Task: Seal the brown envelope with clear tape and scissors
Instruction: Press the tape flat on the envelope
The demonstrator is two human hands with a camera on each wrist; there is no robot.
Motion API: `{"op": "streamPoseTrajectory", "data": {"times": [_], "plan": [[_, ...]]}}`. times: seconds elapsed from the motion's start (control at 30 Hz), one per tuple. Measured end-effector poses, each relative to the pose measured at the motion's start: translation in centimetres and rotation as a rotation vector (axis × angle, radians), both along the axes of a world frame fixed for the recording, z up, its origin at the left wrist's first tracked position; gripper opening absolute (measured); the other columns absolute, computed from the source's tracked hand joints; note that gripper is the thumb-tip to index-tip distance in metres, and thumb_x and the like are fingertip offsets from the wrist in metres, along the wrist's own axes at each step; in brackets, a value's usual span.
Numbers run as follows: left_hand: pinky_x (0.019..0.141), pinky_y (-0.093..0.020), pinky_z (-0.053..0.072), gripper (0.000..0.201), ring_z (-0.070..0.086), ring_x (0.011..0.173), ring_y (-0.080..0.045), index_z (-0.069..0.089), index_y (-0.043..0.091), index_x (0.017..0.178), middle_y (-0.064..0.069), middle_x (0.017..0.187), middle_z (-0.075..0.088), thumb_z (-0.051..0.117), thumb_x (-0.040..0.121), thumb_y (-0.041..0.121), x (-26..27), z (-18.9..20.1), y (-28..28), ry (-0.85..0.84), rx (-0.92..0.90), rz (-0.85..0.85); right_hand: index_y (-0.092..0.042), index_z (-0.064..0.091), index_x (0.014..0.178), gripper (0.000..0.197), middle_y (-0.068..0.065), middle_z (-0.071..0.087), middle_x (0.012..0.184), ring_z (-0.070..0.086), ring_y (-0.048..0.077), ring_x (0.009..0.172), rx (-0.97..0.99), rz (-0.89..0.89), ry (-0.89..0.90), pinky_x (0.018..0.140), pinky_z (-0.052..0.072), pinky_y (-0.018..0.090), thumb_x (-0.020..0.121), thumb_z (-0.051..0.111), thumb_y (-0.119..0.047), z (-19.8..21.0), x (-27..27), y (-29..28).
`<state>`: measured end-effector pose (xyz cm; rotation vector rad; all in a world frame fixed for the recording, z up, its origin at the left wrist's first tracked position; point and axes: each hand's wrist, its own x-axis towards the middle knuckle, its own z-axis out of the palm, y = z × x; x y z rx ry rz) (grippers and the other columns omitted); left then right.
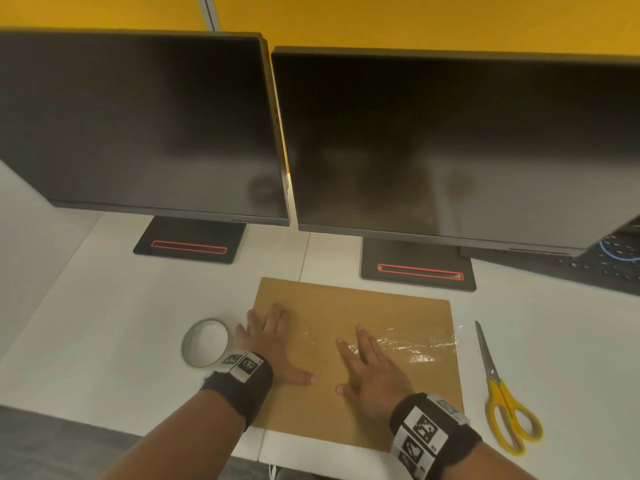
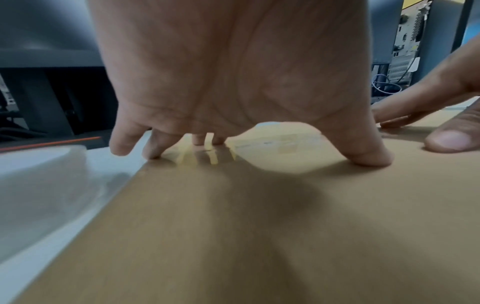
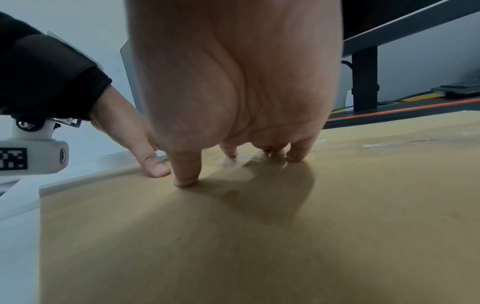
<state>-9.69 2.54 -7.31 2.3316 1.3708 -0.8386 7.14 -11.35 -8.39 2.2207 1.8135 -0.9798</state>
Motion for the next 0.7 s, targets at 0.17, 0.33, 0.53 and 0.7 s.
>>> {"op": "streamPoseTrajectory", "data": {"times": [0.17,0.33,0.53,0.7], "plan": [[0.112,-0.052,0.015,0.118,0.018,0.139,-0.038,0.006,0.025,0.148,0.001,0.157,0.006,0.052,0.056,0.084,1.5,1.3,0.9,0.046,0.080,-0.005,-0.039,-0.002,0.148,0.076,0.000,-0.019,0.157,-0.008,0.020,0.146,0.050,0.003,-0.017,0.117,0.015,0.039,0.090,0.046,-0.050,0.9,0.7,0.6],[0.112,-0.055,0.018,0.106,0.021,0.138,-0.034,0.015,0.022,0.146,-0.004,0.153,0.016,0.056,0.064,0.075,2.9,2.2,1.2,0.037,0.098,0.018,-0.036,0.033,0.141,0.055,0.004,0.023,0.153,0.024,0.024,0.139,0.158,-0.035,-0.030,0.113,0.024,0.038,0.089,0.051,-0.034,2.3,1.9,2.0],[0.115,-0.058,0.007,0.102,-0.015,0.145,-0.033,-0.006,0.035,0.149,-0.004,0.157,-0.023,0.055,0.075,0.067,3.9,1.3,-0.3,-0.170,-0.015,-0.062,-0.036,0.028,0.138,0.066,0.007,0.022,0.149,0.022,0.029,0.138,0.195,-0.209,-0.149,0.112,0.022,0.049,0.080,0.059,-0.047,1.9,4.3,1.6],[0.114,-0.057,0.005,0.104,-0.022,0.143,-0.033,-0.013,0.039,0.148,-0.003,0.156,-0.028,0.049,0.073,0.076,3.6,-0.3,-1.3,-0.208,-0.046,-0.044,-0.043,0.009,0.146,0.071,0.005,-0.003,0.159,0.000,0.029,0.145,0.081,-0.227,-0.128,0.117,0.011,0.051,0.087,0.047,-0.056,0.3,5.8,0.4]]}}
